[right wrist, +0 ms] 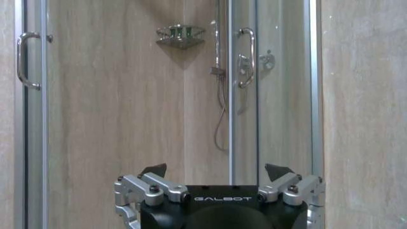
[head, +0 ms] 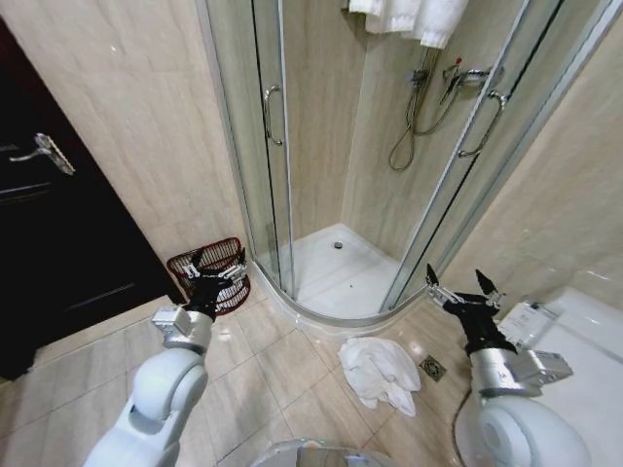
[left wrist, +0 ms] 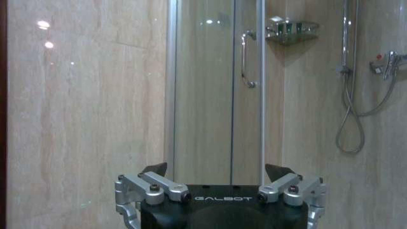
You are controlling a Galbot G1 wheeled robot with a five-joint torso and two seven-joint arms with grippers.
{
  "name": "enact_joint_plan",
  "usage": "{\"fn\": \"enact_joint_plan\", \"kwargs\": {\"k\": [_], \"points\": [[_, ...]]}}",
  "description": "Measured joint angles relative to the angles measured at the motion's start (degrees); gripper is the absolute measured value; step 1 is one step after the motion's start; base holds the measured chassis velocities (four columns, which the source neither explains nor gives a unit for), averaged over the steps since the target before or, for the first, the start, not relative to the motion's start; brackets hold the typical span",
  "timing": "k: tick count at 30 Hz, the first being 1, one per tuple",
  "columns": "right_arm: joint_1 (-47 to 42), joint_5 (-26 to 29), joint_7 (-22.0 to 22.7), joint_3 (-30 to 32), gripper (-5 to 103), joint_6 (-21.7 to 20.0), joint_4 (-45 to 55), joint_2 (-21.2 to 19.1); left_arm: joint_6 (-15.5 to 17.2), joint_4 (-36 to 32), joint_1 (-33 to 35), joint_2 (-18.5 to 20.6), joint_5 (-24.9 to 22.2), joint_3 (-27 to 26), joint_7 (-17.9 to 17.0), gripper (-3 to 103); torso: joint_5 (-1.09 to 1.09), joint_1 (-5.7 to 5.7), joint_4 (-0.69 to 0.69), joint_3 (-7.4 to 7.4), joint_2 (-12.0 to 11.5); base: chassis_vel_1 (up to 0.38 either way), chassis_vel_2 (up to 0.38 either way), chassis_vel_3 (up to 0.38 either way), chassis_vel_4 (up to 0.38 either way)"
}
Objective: Discard the used towel into the hamper.
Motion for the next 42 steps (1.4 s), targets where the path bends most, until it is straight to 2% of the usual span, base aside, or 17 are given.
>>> {"fn": "enact_joint_plan", "kwargs": {"k": [5,9,12,25,33,42], "points": [[0.1,0.1,0.3,0.0,100,-0.2,0.0,-0.1,-0.5,-0.2,0.3,0.1,-0.2,-1.1,2.6,100,0.0,0.45,0.01,0.57,1.0,0.0,0.0,0.0,0.0],[-0.4,0.6,0.4,0.1,100,-0.4,0.0,-0.7,-3.2,0.7,0.4,0.3,0.0,-2.6,8.7,100,0.0,1.0,0.0,1.3,2.3,0.0,0.0,0.0,0.0],[-0.9,1.3,0.6,0.7,100,-0.5,0.1,-1.6,-3.4,0.7,0.3,0.3,-0.1,-3.2,10.1,100,0.0,1.28,0.01,1.67,2.9,0.0,0.0,0.0,0.0],[0.0,2.9,1.1,1.1,100,-0.7,0.1,-2.8,-1.7,-1.0,2.8,-0.7,0.9,-3.7,9.3,100,0.0,2.78,0.01,3.58,6.4,0.0,0.0,0.0,0.0],[0.5,3.1,1.2,1.0,100,-0.8,0.1,-2.7,-1.7,-1.2,3.3,-0.2,0.7,-5.0,9.0,100,0.0,3.65,0.01,4.69,8.3,0.0,0.0,0.0,0.0],[0.2,3.0,1.3,1.2,100,-0.8,0.0,-2.4,-1.7,-1.2,2.9,-0.1,0.6,-4.0,9.1,100,0.0,4.8,0.01,6.04,10.8,0.0,0.0,0.0,0.0]]}}
